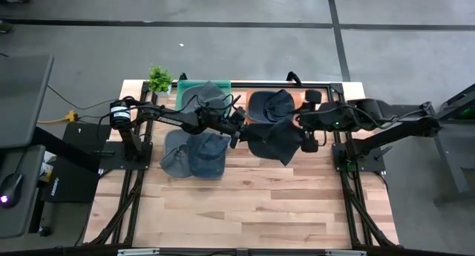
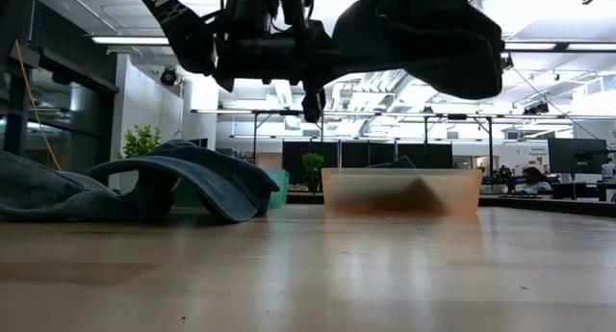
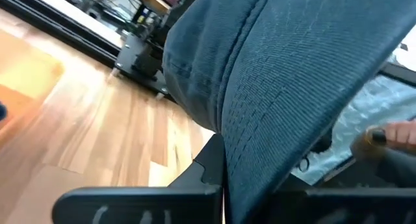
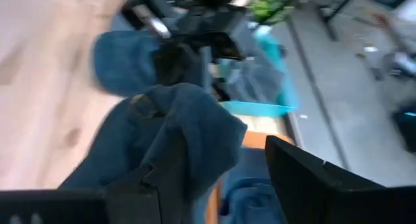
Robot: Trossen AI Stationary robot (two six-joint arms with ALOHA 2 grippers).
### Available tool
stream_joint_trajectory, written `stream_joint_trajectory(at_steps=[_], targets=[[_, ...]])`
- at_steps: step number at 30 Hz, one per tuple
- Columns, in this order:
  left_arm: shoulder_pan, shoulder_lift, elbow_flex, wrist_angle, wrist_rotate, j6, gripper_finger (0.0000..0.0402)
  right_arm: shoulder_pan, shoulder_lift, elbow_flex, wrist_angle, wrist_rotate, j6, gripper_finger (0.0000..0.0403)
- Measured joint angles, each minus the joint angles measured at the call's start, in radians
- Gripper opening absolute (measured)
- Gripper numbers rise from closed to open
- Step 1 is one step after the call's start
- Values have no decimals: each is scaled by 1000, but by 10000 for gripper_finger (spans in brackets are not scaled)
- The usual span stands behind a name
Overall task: Pick & Place hat
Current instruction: Put the right blue cap into the orange bin
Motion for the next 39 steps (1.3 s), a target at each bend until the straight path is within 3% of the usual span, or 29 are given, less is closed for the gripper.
stream_joint_trajectory(at_steps=[11, 16, 23, 32, 39], targets=[[89, 2, 0, -6, -30, -120, 2, 0, -112, 1, 55, 379, 57, 195], [137, 2, 0, -2, -6, -167, 2, 0, -165, 1, 53, 459, 94, 195], [218, 6, 68, -96, 20, -254, 2, 0, -212, 1, 40, 435, 131, 195], [294, 152, 303, -262, 139, -329, 2, 0, -214, 1, -26, 406, 167, 195], [295, 290, 427, -272, 200, -386, 2, 1, -214, 1, -147, 405, 233, 195]])
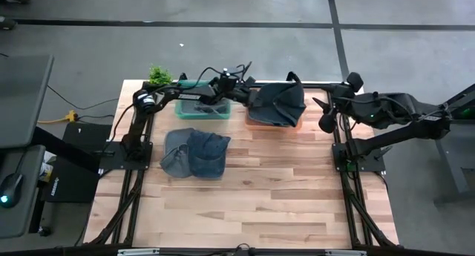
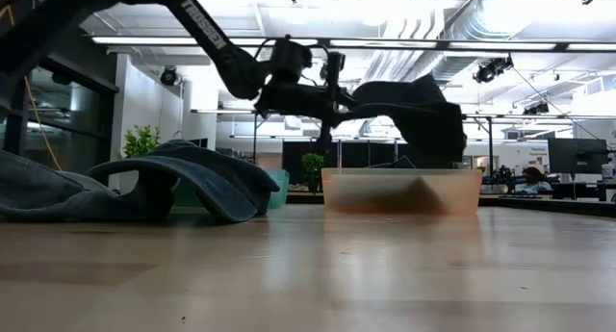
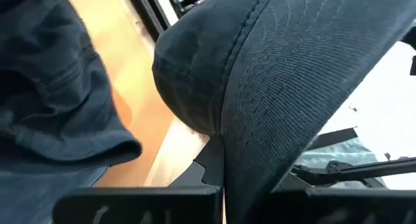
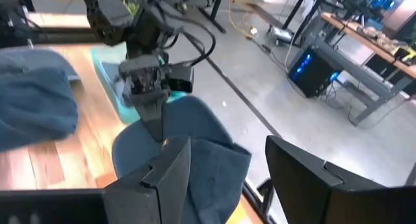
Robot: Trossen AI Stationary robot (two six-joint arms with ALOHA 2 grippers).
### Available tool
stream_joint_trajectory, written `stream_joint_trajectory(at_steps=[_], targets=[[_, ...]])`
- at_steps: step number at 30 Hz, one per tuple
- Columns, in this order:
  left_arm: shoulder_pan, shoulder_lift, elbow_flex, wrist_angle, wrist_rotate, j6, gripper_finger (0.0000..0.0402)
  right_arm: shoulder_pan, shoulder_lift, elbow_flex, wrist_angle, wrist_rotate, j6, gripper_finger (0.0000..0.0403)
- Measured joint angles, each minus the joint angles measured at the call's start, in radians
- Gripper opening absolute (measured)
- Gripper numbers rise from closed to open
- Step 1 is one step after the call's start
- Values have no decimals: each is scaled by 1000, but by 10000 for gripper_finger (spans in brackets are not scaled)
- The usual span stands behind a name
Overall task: Pick & Place hat
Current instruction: Put the right blue cap into the orange bin
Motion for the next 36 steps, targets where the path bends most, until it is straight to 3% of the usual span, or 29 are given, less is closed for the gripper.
stream_joint_trajectory(at_steps=[16, 23, 36], targets=[[6, 32, 35, -26, -79, -222, 2, 0, -1, 0, -164, -25, 146, 195], [6, 32, 34, -74, -92, -227, 2, 0, -1, 0, -167, -99, 160, 195], [16, -29, 34, -273, -173, -168, 2, 0, -1, -1, -174, -98, 160, 195]])
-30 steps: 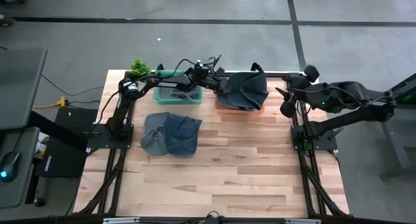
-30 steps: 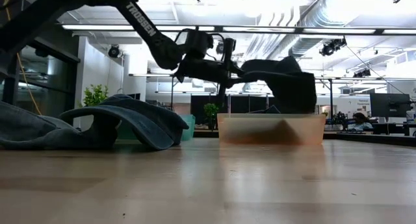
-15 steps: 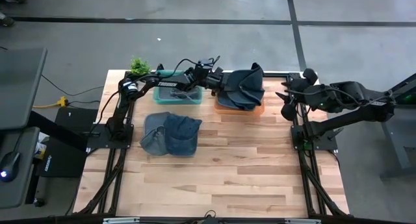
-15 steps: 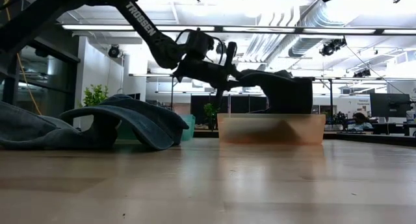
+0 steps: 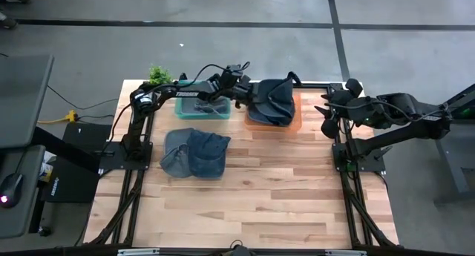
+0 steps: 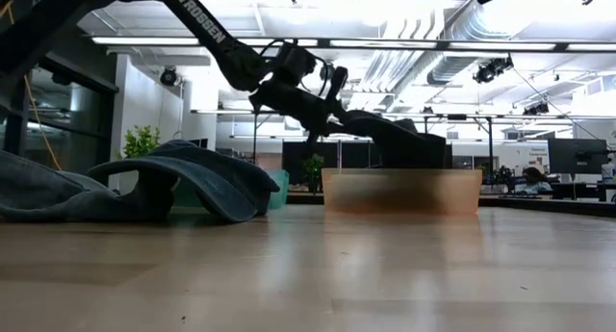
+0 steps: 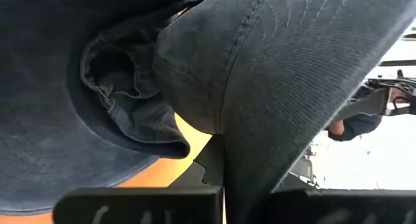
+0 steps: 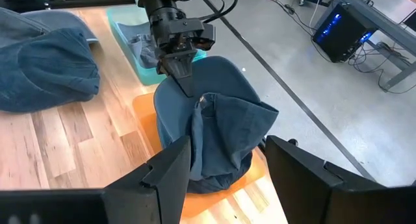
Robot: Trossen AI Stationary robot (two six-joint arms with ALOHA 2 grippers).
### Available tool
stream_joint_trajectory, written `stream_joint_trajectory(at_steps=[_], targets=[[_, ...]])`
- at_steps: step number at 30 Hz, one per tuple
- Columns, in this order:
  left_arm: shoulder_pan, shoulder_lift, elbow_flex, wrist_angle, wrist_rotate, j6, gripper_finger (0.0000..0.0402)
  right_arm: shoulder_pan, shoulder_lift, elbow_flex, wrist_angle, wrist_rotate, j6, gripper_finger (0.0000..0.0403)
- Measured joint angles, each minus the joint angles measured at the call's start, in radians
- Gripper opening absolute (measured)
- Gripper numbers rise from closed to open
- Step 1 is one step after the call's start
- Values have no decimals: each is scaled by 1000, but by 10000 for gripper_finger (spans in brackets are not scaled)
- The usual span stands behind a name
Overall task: Pick & Place hat
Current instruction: Put the right blue cap into the orange bin
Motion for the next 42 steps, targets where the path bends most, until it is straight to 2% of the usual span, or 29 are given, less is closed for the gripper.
stream_joint_trajectory(at_steps=[14, 22, 42], targets=[[-3, 0, 11, -12, -45, -9, 2, 0, 1, -2, 1, 3, -2, 195], [-19, -1, 62, -38, -21, 7, 2, 0, 1, -2, 1, 3, -11, 195], [-31, -1, 62, -56, -65, 27, 3, 0, 1, -2, -4, 3, -9, 195]])
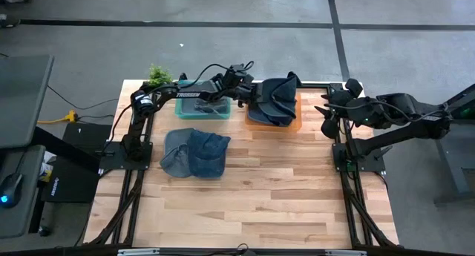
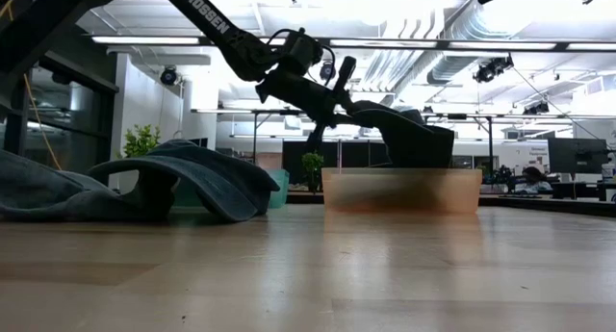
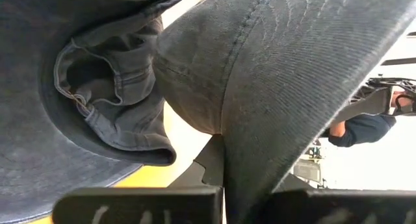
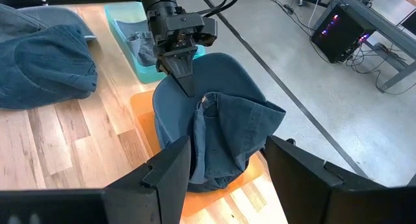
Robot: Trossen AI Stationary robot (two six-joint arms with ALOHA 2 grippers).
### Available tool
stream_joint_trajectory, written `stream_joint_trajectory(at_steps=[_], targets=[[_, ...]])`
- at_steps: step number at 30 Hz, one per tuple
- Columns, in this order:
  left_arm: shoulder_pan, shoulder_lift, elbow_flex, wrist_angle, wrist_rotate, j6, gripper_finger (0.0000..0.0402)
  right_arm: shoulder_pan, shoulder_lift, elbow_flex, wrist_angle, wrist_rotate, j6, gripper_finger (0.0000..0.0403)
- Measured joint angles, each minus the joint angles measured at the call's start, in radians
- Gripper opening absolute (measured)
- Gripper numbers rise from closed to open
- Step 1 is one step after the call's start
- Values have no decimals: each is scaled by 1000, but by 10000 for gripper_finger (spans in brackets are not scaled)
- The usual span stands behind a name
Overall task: Pick & Place hat
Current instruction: Put the right blue cap into the orange bin
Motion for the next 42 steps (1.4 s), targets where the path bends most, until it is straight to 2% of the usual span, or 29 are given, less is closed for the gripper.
stream_joint_trajectory(at_steps=[14, 21, 28, 33, 42], targets=[[0, 0, 0, -6, 1, 47, 106, 0, 0, 0, -2, -16, 8, 195], [2, 0, -1, -90, -18, 134, 160, 0, 0, 0, -36, -27, 16, 195], [-3, 0, 1, -107, -68, 185, 207, 0, 0, 0, -39, -26, 16, 195], [-14, 1, 53, -196, -78, 253, 230, 0, 0, 0, -38, -20, 22, 195], [-21, 1, 153, -417, -257, 322, 239, 0, 0, 0, -38, -18, 27, 195]])
